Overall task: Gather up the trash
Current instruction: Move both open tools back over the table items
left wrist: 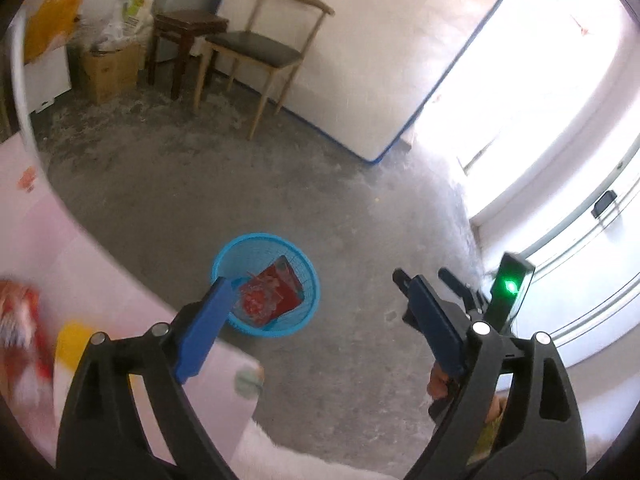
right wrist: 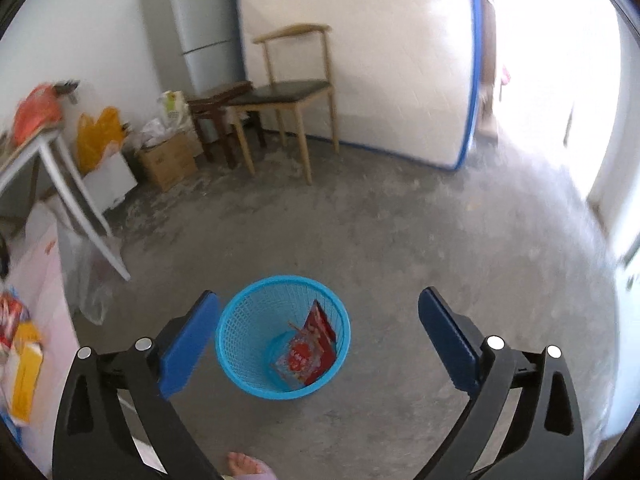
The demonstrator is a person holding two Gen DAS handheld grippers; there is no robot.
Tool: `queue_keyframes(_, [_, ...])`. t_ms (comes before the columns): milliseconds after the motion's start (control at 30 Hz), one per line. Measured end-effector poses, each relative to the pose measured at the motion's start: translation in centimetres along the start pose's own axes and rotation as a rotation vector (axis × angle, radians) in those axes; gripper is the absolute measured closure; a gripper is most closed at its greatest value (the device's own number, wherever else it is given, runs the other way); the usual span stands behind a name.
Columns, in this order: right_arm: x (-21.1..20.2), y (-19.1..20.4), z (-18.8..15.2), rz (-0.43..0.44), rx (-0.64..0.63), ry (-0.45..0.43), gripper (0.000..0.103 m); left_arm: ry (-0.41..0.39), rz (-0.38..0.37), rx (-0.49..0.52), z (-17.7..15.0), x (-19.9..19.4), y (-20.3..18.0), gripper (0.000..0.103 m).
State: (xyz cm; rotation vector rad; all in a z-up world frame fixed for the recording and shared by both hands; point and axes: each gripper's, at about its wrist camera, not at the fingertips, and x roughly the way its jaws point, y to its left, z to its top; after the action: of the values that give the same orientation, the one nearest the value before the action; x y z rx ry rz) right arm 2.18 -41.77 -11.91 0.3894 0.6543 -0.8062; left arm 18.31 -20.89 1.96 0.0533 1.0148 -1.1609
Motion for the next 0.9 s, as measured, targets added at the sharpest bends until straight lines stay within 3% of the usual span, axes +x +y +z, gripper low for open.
queue_keyframes(133, [-3.6,4.6,0.0,0.016,-0.17,-0.092,0.006,-0.095,0.028,-0.045,-3.5,-5.6,1.1,0.009])
queue_keyframes(233, [-6.7,8.6,-1.2,0.109,-0.311,-0.153,0.006,-0.158,0.101,-0.089,-6.2,-9.3,2.4,0.008])
queue_keyframes(333, [-9.6,12.6,-2.7,0.204,-0.429,-0.202,0.007,-0.211,0.137,-0.194,-9.5,-13.1,5.0,0.008])
queue_keyframes(400, [-11.0,14.3,-3.3,0.259,-0.467,-0.222,0.007,-0.244,0.157,-0.25,-11.3,-15.2,6.6,0.008])
queue_keyframes(567, [-14.8,18.0,-3.6,0.475,-0.519,-0.255,0.007,-0.341,0.291,-0.336,-17.4,-21.1,10.0,0.008])
queue_keyframes(700, [-16.8,20.8,-3.4,0.616,-0.546,-0.219,0.007,-0.365,0.416,-0.361,-21.4,-23.9,11.7,0.008])
queue_keyframes(900, [-16.1,23.8,-3.8,0.766,-0.519,-0.019,0.007,-0.371,0.465,-0.388,-23.9,-23.7,13.4,0.008])
